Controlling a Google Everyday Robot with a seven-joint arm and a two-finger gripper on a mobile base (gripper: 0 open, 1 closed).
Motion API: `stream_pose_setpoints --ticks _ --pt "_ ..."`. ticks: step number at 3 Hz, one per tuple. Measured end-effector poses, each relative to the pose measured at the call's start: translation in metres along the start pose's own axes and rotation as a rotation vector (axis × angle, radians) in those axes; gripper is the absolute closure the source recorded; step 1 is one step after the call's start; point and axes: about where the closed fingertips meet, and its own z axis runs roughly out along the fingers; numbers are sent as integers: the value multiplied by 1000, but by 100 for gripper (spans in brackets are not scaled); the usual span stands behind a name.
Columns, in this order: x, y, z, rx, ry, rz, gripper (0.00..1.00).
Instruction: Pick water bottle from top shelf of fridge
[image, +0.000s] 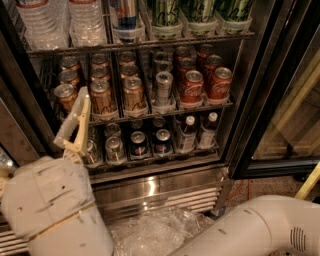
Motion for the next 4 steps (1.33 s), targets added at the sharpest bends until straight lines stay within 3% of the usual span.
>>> stream_pose_setpoints --ticks 1,2,4 --pt "6 -41 28 20 21 -27 0" --pt "19 -74 57 10 85 -50 0" --pt "36 -92 106 -15 316 -104 0"
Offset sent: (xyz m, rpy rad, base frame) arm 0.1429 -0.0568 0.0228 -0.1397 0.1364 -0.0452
